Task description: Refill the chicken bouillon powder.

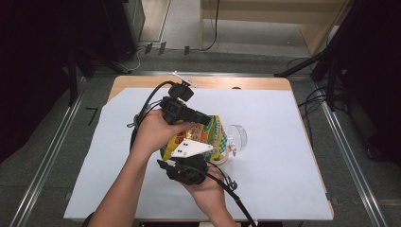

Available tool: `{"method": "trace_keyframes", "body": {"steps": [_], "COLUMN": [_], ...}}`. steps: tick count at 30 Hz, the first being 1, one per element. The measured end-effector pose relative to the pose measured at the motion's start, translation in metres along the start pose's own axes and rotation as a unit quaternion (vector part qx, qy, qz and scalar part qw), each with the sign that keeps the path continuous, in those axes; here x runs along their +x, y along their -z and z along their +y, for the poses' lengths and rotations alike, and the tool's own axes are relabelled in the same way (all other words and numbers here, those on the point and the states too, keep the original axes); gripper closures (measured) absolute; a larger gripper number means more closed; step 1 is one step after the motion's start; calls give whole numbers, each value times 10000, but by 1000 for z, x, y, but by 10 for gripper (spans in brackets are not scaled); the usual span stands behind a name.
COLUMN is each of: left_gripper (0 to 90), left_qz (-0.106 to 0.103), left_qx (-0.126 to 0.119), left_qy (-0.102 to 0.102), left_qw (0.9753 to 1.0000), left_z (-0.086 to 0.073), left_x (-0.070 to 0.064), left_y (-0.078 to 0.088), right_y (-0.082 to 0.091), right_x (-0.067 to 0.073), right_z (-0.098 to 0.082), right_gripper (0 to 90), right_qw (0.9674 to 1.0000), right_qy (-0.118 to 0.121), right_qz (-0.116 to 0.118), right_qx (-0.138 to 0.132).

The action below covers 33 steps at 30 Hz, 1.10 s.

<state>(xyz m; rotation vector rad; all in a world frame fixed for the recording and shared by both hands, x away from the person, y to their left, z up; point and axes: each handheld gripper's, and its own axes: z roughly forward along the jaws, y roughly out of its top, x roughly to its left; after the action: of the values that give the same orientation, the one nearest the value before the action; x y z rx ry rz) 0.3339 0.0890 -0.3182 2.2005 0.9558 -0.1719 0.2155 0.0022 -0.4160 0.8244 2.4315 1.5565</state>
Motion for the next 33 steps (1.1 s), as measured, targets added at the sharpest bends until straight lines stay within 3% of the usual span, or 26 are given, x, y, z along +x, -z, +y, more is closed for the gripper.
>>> {"method": "trace_keyframes", "body": {"steps": [9,19,28,33], "left_gripper": [744,746,746,746], "left_qz": [79,-102,-116,-65], "left_qx": [13,32,16,23], "left_qy": [-72,-2,-15,-62], "left_qw": [9999,9999,9999,10000], "left_z": [0,7,5,4], "left_x": [-5,2,2,0], "left_y": [2,0,2,2], "right_y": [2,2,0,-2], "right_x": [2,-1,1,1], "right_z": [1,5,4,2], "right_gripper": [691,700,724,730], "right_qw": [10000,10000,9999,9998], "right_qy": [-59,-31,56,-9], "right_qz": [31,-39,-145,-139], "right_qx": [-59,-28,-61,-137]}}
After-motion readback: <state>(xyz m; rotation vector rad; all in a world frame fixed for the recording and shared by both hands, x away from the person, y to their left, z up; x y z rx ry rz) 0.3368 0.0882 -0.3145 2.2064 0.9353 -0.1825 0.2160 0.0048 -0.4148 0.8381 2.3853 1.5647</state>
